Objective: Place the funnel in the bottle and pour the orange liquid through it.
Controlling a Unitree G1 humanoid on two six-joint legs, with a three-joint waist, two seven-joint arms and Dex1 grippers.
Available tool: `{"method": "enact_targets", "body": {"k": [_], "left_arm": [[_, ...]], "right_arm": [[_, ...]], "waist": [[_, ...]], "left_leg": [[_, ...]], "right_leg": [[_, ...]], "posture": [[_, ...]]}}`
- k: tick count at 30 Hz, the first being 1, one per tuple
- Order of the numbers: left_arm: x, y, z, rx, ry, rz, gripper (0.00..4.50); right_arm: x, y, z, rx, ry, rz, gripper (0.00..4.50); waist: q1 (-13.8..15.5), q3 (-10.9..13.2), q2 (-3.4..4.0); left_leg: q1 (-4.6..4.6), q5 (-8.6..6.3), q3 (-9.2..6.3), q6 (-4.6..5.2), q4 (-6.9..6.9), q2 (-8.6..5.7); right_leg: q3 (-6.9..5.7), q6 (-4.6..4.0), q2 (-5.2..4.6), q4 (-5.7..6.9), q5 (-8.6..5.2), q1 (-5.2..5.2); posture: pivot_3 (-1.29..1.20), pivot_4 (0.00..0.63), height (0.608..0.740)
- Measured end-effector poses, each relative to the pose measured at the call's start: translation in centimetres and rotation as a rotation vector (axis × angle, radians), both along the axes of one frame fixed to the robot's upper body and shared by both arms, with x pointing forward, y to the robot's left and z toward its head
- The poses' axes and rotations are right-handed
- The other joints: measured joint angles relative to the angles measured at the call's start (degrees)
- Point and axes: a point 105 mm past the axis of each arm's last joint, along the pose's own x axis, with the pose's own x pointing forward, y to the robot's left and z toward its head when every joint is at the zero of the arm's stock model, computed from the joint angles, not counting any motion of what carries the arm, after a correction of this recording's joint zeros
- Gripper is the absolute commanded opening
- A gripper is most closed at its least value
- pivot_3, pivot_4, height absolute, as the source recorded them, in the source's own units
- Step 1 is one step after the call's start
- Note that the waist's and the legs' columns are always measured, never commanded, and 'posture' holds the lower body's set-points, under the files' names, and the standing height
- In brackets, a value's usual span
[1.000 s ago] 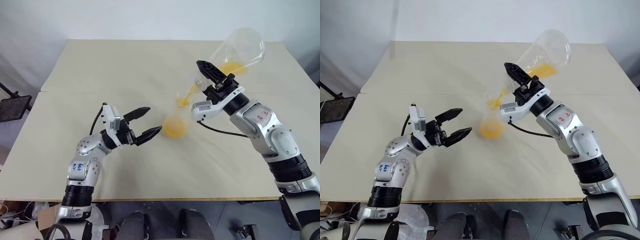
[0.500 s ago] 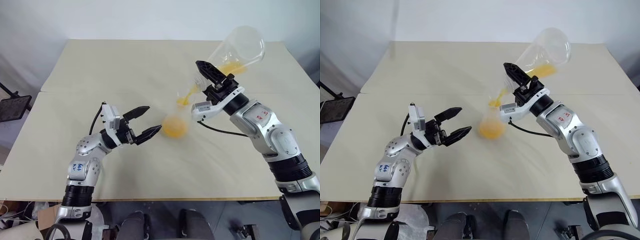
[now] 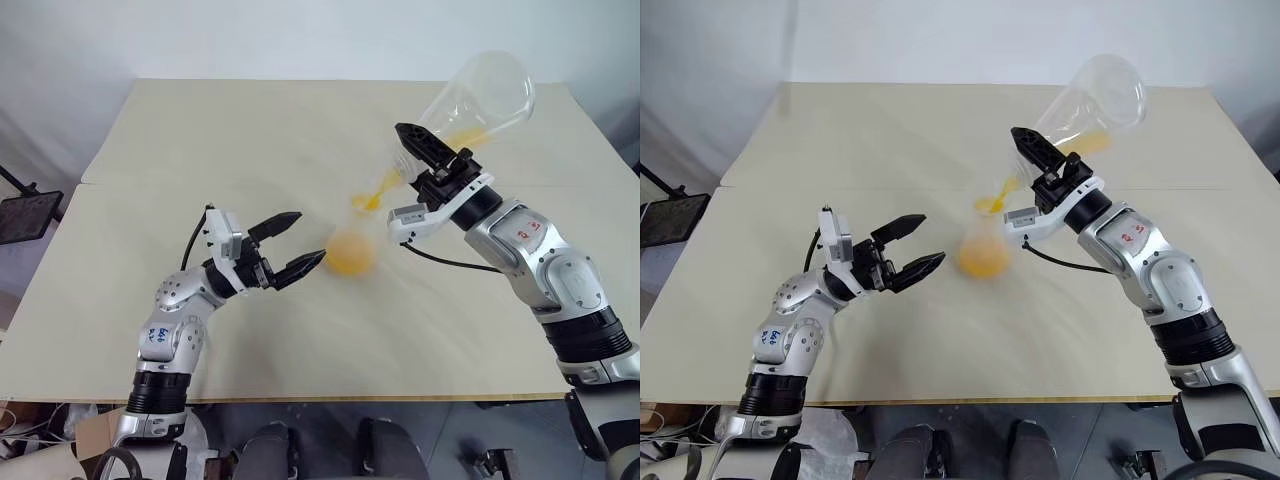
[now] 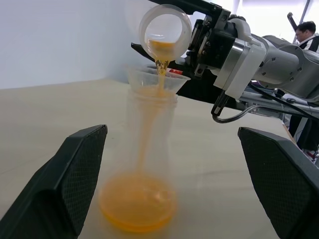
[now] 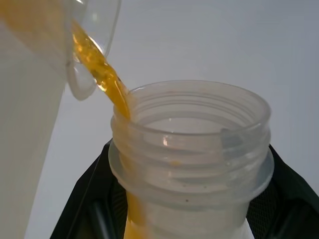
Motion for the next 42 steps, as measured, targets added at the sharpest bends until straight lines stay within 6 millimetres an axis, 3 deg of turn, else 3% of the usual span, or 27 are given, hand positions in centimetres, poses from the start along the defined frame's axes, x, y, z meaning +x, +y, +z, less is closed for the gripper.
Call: {"method": "enact_targets", "body": {"k": [24, 42], "left_arm": [[-0.3, -0.3, -0.1, -0.014, 0.001, 0.004, 4.50], [-0.4, -0.3, 0.0, -0.015, -0.006, 0.007, 4.50]], "right_arm": [[-0.2, 0.6, 1.1, -0.026, -0.064, 0.041, 2.48], [0.0, 1.3, 0.7, -0.044, -0.079, 0.060, 2.48]], "waist": [[-0.1, 0.0, 0.00], [-0.2, 0.0, 0.00]], "left_leg": [[0.00, 0.00, 0.00, 0.00, -0.01, 0.02], [0.00, 0.00, -0.01, -0.01, -0.02, 0.02]], "right_leg": [[0.00, 0.00, 0.00, -0.02, 0.00, 0.01], [-0.01, 0.00, 0.01, -0.03, 0.00, 0.01]], "posture": [[0.00, 0.150, 0.740], [0.00, 0.150, 0.740]]}}
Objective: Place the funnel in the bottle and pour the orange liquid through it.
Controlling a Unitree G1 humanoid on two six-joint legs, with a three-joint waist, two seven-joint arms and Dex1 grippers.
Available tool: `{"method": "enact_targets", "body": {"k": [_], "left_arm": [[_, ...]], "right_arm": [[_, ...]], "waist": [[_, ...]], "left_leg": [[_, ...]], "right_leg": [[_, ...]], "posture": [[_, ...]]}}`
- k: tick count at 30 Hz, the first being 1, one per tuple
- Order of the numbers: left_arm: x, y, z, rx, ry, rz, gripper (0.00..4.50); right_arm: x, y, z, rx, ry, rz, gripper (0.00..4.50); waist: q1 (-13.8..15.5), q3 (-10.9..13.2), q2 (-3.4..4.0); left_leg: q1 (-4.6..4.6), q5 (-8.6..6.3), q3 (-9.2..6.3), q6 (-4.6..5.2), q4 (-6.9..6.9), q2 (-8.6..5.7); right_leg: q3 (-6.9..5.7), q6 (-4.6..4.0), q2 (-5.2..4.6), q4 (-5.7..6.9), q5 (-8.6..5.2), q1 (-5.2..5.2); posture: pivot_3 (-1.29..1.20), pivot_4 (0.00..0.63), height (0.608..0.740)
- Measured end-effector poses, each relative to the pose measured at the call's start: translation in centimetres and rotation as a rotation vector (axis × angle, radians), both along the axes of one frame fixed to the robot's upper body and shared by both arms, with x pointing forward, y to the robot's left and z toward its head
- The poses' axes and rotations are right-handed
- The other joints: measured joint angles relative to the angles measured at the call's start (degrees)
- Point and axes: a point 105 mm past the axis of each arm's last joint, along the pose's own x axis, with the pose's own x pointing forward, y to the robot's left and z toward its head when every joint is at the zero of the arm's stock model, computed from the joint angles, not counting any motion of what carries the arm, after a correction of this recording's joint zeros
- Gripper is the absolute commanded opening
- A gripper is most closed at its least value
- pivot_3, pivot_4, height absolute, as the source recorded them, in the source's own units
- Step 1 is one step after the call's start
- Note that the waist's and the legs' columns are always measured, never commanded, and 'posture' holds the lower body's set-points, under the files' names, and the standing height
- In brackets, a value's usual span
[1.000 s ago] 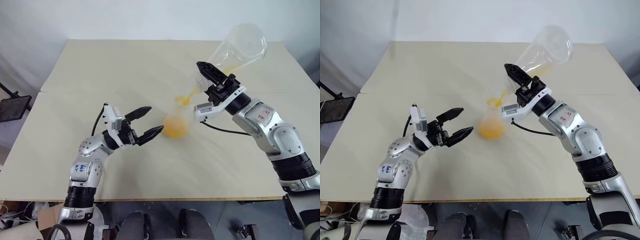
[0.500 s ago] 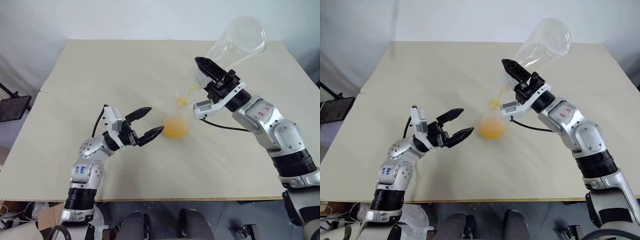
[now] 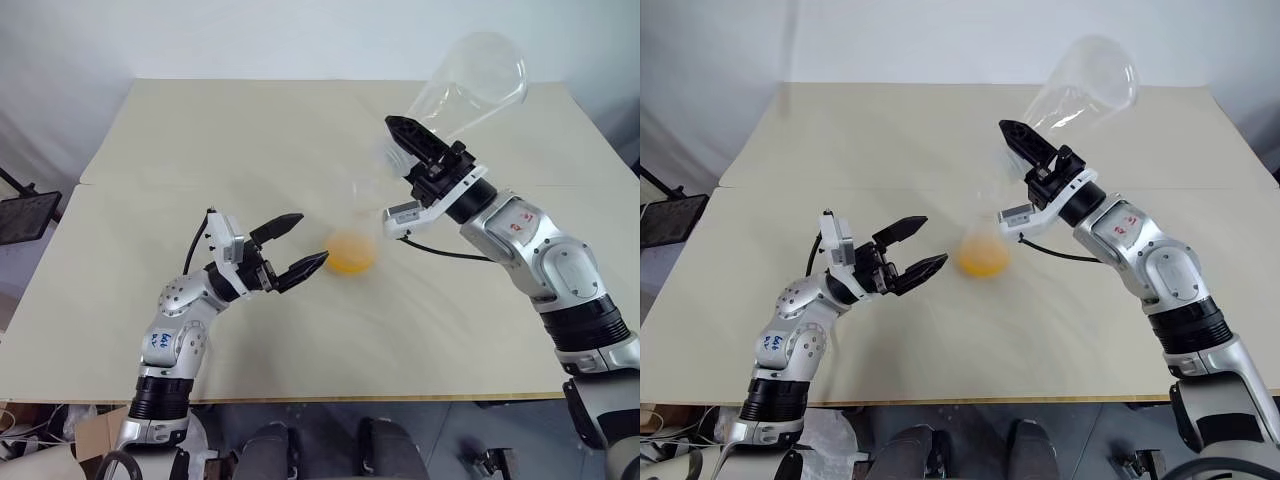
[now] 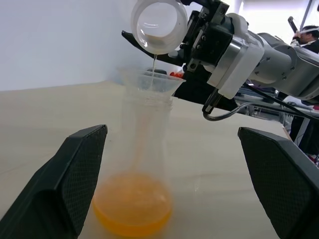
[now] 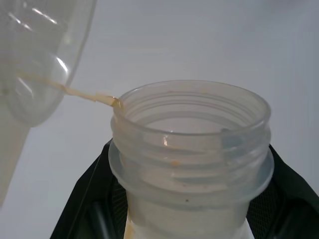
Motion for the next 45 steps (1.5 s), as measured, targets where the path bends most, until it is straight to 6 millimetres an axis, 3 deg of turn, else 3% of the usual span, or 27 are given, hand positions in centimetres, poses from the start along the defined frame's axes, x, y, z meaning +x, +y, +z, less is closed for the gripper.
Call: {"method": "enact_targets", "body": {"k": [10, 13, 18, 19, 23, 25, 27, 31, 34, 38, 45], "left_arm": [[0.0, 0.0, 0.0, -0.001, -0.003, 0.002, 4.50], [0.0, 0.0, 0.0, -0.001, -0.003, 0.002, 4.50], [0.0, 0.2, 0.0, 0.009, -0.005, 0.002, 4.50], [0.0, 0.2, 0.1, 0.013, -0.008, 0.000, 4.50], [0.1, 0.1, 0.7, 0.021, -0.030, -0.013, 4.50], [0.2, 0.1, 0.6, 0.023, -0.028, -0.015, 4.50], [0.5, 0.2, 0.5, 0.025, -0.015, -0.018, 4.50], [0.6, 0.0, 0.7, 0.035, -0.020, -0.035, 4.50], [0.6, -0.1, 0.9, 0.041, -0.025, -0.052, 4.50], [1.1, -0.4, 1.2, 0.046, -0.020, -0.066, 4.50], [1.2, -0.8, 1.8, 0.050, -0.038, -0.088, 4.50]], "right_arm": [[-0.1, 0.6, 0.4, 0.040, 0.005, 0.032, 2.48], [-0.1, 0.7, 0.7, 0.171, 0.079, 0.065, 2.48], [0.0, -1.5, 2.0, 0.483, 0.229, 0.058, 2.48], [0.0, -2.4, 3.0, 0.628, 0.271, 0.068, 2.48], [-0.3, -5.1, 4.8, 0.934, 0.387, 0.134, 2.48], [-0.4, -7.1, 5.2, 1.034, 0.401, 0.127, 2.48], [-0.4, -10.3, 5.0, 1.159, 0.402, 0.072, 2.48], [-0.5, -20.0, 1.4, 1.585, 0.419, -0.125, 2.48], [-1.1, -24.4, -2.1, 1.799, 0.408, -0.259, 2.48], [-1.6, -26.3, -4.8, 1.852, 0.385, -0.297, 2.48], [-1.9, -27.7, -5.7, 1.893, 0.317, -0.235, 2.48]], "waist": [[-0.4, 0.0, 0.00], [-0.8, 0.0, 0.00], [-0.8, 0.0, 0.00], [-0.8, 0.0, 0.00], [-0.7, 0.0, 0.00], [-0.7, 0.0, 0.00], [-0.4, 0.0, 0.00], [0.5, 0.0, 0.00], [0.4, 0.0, 0.02], [0.2, 0.0, 0.03], [0.2, 0.0, 0.05]], "left_leg": [[0.00, 0.00, -0.02, -0.01, -0.02, 0.01], [-0.01, 0.01, -0.09, -0.01, -0.03, 0.00], [-0.03, 0.01, -0.15, -0.01, -0.02, 0.00], [-0.03, 0.01, -0.15, -0.01, -0.03, 0.00], [-0.03, 0.01, -0.22, 0.00, -0.01, -0.02], [-0.03, 0.00, -0.24, 0.00, -0.02, -0.06], [-0.04, 0.00, -0.26, 0.01, -0.02, -0.08], [-0.04, 0.00, -0.20, 0.01, -0.03, -0.08], [-0.02, 0.00, -0.08, 0.00, -0.05, -0.08], [0.00, 0.01, 0.08, -0.01, -0.10, -0.18], [0.06, 0.02, 0.12, -0.02, -0.11, -0.10]], "right_leg": [[-0.03, 0.00, 0.00, 0.00, 0.00, 0.00], [-0.09, 0.00, 0.00, 0.00, 0.00, 0.02], [-0.15, 0.00, 0.00, 0.00, 0.00, 0.05], [-0.15, 0.00, 0.00, 0.00, 0.00, 0.05], [-0.18, 0.00, -0.01, 0.03, 0.00, 0.09], [-0.18, 0.00, -0.04, 0.03, 0.00, 0.09], [-0.20, 0.00, -0.04, 0.03, 0.00, 0.09], [-0.18, 0.00, -0.03, 0.02, 0.00, 0.08], [-0.11, 0.00, -0.01, 0.02, 0.00, 0.03], [0.00, 0.00, 0.04, 0.01, 0.00, -0.04], [0.07, 0.00, 0.04, 0.01, 0.00, -0.03]], "posture": [[0.00, 0.150, 0.740], [0.00, 0.150, 0.740], [0.00, 0.150, 0.740], [0.00, 0.150, 0.740], [0.00, 0.150, 0.740], [0.00, 0.150, 0.740], [0.00, 0.150, 0.740], [0.00, 0.150, 0.740], [0.00, 0.150, 0.740], [0.00, 0.150, 0.740], [0.00, 0.150, 0.740]]}}
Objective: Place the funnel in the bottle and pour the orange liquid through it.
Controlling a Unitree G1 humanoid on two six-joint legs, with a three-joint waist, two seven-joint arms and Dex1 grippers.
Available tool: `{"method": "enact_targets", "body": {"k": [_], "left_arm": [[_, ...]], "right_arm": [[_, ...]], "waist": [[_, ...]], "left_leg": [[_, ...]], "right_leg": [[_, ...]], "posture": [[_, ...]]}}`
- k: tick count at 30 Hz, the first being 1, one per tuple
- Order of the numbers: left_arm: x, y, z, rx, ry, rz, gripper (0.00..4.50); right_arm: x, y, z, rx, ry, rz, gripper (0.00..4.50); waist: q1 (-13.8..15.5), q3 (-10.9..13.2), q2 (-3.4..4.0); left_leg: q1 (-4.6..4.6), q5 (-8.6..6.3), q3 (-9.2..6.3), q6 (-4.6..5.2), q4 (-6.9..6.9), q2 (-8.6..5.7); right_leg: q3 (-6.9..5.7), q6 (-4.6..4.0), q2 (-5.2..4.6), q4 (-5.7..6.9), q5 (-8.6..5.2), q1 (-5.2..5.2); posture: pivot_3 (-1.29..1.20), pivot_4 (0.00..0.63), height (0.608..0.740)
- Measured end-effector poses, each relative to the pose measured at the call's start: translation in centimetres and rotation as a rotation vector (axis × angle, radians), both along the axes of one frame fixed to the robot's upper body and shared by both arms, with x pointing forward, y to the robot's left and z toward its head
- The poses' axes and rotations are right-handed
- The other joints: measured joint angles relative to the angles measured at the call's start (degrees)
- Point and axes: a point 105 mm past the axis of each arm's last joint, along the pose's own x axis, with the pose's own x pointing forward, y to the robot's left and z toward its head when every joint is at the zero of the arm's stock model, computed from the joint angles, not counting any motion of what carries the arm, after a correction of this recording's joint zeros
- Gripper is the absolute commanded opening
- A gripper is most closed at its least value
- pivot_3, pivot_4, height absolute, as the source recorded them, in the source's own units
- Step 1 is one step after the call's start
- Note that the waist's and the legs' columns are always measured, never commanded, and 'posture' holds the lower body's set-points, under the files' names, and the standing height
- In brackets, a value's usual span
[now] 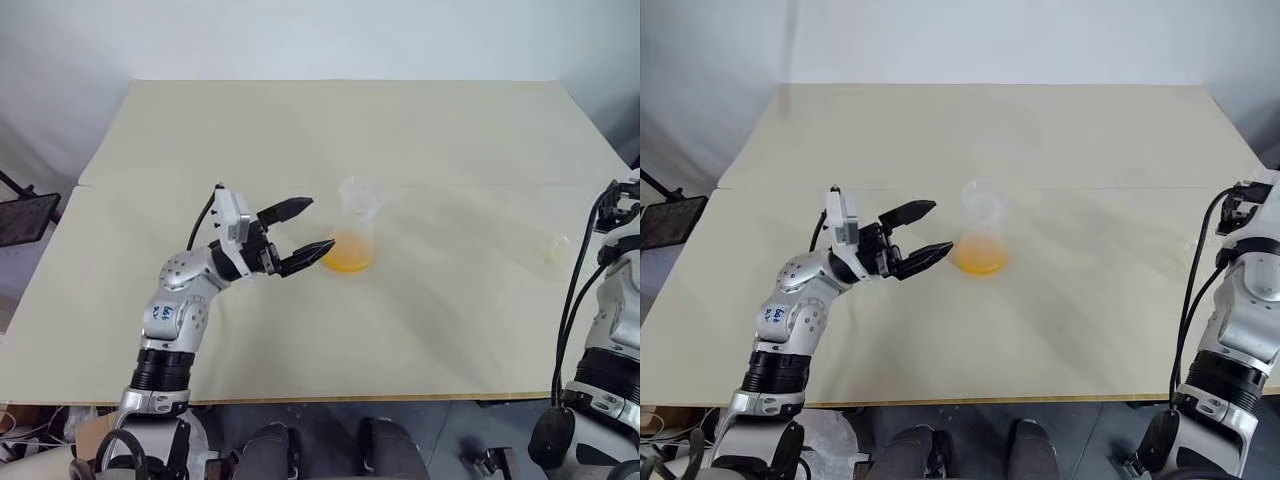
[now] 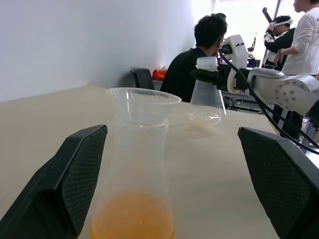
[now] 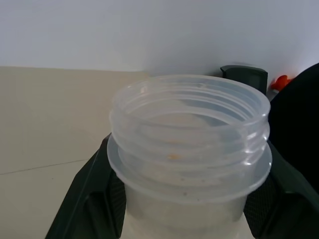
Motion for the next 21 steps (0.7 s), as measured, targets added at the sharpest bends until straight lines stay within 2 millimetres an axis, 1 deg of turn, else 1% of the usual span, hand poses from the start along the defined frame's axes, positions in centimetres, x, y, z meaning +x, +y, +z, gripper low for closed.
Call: {"method": "enact_targets", "body": {"k": [2, 6, 10, 12, 13, 16, 17, 21], "left_arm": [[0.1, 0.0, -0.2, 0.001, 0.008, -0.001, 4.50], [0.3, 0.1, -0.5, 0.000, 0.025, 0.003, 4.50], [0.3, 0.0, -0.4, 0.000, 0.023, 0.001, 4.50], [0.3, -0.1, -0.4, -0.001, 0.024, -0.002, 4.50], [0.3, -0.1, -0.4, 0.000, 0.024, -0.003, 4.50], [0.2, -0.3, -0.4, 0.001, 0.025, -0.008, 4.50], [0.2, -0.2, -0.4, 0.002, 0.025, -0.008, 4.50], [0.2, -0.2, -0.5, 0.005, 0.028, -0.008, 4.50]], "right_arm": [[0.0, -0.2, -0.4, 0.009, -0.001, -0.002, 2.48], [0.1, -0.2, -1.4, 0.083, -0.030, 0.021, 2.48], [-0.1, 0.5, -1.9, 0.113, -0.069, 0.118, 2.48], [-0.1, 0.8, -2.0, 0.142, -0.089, 0.156, 3.20], [-0.1, 1.0, -2.2, 0.153, -0.090, 0.179, 3.42], [-0.1, 1.5, -3.3, 0.165, -0.060, 0.216, 4.48], [-0.2, 1.6, -3.5, 0.169, -0.056, 0.222, 4.48], [-0.5, 2.4, -3.1, 0.131, -0.056, 0.258, 4.48]], "waist": [[0.2, 0.0, 0.00], [0.2, 0.0, 0.00], [0.1, 0.0, 0.00], [-0.3, 0.0, 0.00], [-0.4, 0.0, 0.00], [-0.8, 0.0, 0.00], [-0.8, 0.0, 0.00], [-0.8, 0.0, 0.00]], "left_leg": [[-0.01, 0.00, 0.00, 0.00, 0.02, 0.01], [-0.01, 0.00, -0.02, 0.01, 0.04, 0.04], [0.04, 0.00, -0.02, 0.01, 0.03, 0.04], [0.05, 0.00, 0.00, 0.01, 0.03, 0.08], [0.05, 0.01, -0.01, 0.00, 0.03, 0.10], [0.05, 0.01, -0.02, 0.01, 0.01, 0.10], [0.04, 0.00, -0.02, 0.01, 0.01, 0.09], [0.04, 0.00, -0.04, 0.01, 0.03, 0.07]], "right_leg": [[0.01, 0.00, -0.01, 0.00, 0.00, 0.00], [0.00, 0.00, -0.02, 0.00, 0.00, 0.03], [0.00, 0.00, 0.01, 0.00, 0.00, 0.05], [0.00, 0.00, 0.04, 0.00, 0.00, 0.05], [0.00, 0.00, 0.04, 0.01, 0.00, 0.05], [0.01, 0.00, 0.02, 0.01, 0.00, 0.04], [0.01, 0.00, 0.01, 0.01, 0.00, 0.04], [0.01, 0.00, -0.02, 0.01, 0.00, 0.05]], "posture": [[0.00, 0.150, 0.740], [0.00, 0.150, 0.740], [0.00, 0.150, 0.740], [0.00, 0.150, 0.740], [0.00, 0.150, 0.740], [0.00, 0.150, 0.740], [0.00, 0.150, 0.740], [0.00, 0.150, 0.740]]}}
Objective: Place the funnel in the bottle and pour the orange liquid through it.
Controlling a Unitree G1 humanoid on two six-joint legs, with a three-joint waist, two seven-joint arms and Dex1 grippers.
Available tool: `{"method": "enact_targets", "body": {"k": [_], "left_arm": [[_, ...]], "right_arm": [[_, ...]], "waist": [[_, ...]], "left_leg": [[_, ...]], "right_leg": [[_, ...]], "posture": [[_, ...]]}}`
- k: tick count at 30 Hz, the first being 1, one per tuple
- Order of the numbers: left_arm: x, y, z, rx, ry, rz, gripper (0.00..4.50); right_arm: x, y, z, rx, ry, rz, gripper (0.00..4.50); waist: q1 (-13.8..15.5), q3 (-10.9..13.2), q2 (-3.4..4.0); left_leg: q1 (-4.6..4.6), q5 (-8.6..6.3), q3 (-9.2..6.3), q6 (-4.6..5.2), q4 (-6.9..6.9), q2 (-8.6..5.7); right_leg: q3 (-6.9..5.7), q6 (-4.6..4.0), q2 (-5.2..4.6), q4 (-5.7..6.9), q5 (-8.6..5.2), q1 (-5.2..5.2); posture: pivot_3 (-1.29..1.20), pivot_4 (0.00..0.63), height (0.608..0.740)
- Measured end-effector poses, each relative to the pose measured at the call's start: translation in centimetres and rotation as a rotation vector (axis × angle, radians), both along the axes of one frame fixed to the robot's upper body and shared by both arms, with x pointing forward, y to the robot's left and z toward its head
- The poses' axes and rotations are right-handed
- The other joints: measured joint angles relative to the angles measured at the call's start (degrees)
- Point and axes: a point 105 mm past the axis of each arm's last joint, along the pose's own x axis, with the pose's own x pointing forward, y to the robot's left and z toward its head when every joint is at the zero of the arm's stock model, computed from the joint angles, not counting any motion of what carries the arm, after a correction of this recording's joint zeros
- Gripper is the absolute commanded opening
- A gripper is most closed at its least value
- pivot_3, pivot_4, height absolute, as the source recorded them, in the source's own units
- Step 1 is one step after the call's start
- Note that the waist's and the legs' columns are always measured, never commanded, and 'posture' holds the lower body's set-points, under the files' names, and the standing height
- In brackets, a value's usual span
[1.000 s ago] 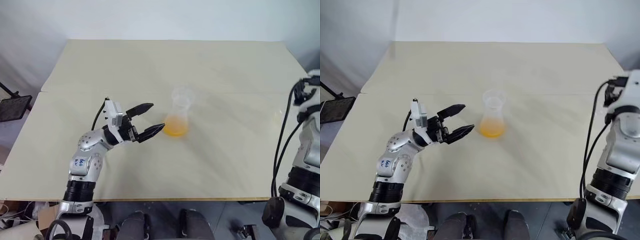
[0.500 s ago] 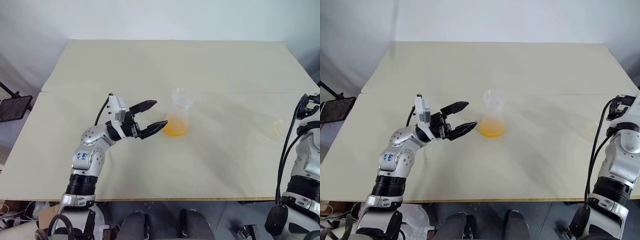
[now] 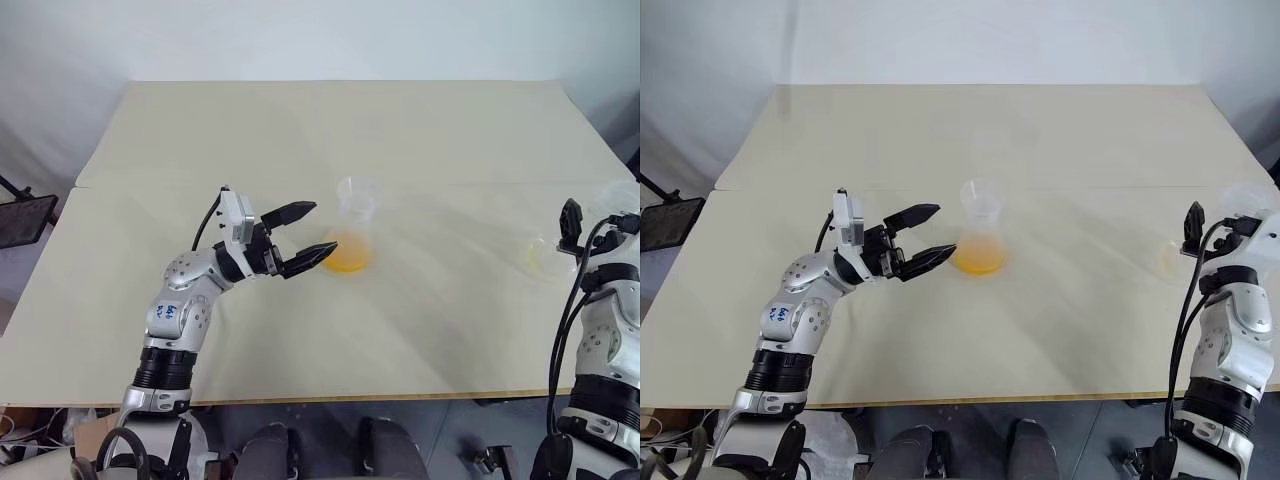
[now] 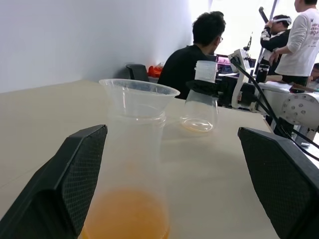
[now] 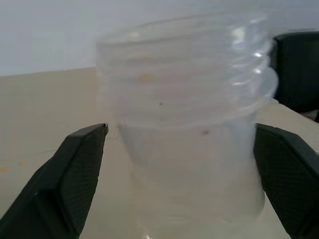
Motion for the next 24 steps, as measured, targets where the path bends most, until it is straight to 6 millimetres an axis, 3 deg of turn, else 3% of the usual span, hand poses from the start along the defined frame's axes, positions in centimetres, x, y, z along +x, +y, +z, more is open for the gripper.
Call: {"method": "enact_targets", "body": {"k": [13, 19, 22, 24], "left_arm": [[0.0, 2.1, -1.3, 0.056, 0.033, 0.046, 4.50], [0.2, 3.7, -1.1, 0.070, 0.030, 0.111, 4.50], [-0.5, 4.6, -2.0, 0.116, 0.047, 0.119, 4.50], [-1.0, 5.0, -2.4, 0.145, 0.050, 0.115, 4.50]], "right_arm": [[-4.4, 1.0, 5.7, -0.212, -0.127, 0.034, 4.48], [-6.0, 4.4, 10.1, -0.424, -0.247, 0.173, 4.48], [-6.1, 6.9, 10.3, -0.452, -0.258, 0.353, 4.48], [-6.0, 8.3, 9.3, -0.436, -0.211, 0.501, 4.48]], "waist": [[1.1, 0.0, 0.00], [1.2, 0.0, 0.00], [1.2, 0.0, 0.00], [1.2, 0.0, -0.01]], "left_leg": [[0.00, 0.00, 0.05, 0.01, 0.04, -0.01], [0.01, 0.00, 0.05, 0.01, 0.02, 0.00], [0.01, 0.00, 0.04, 0.01, 0.02, 0.01], [0.01, 0.00, 0.04, 0.02, 0.02, 0.01]], "right_leg": [[0.08, 0.00, -0.01, -0.04, 0.00, 0.00], [0.08, 0.00, 0.00, -0.04, 0.00, 0.00], [0.05, 0.00, 0.01, -0.04, 0.00, 0.00], [0.06, 0.00, 0.00, -0.05, 0.00, 0.01]], "posture": [[0.00, 0.150, 0.740], [0.00, 0.150, 0.740], [0.00, 0.150, 0.740], [0.00, 0.150, 0.740]]}}
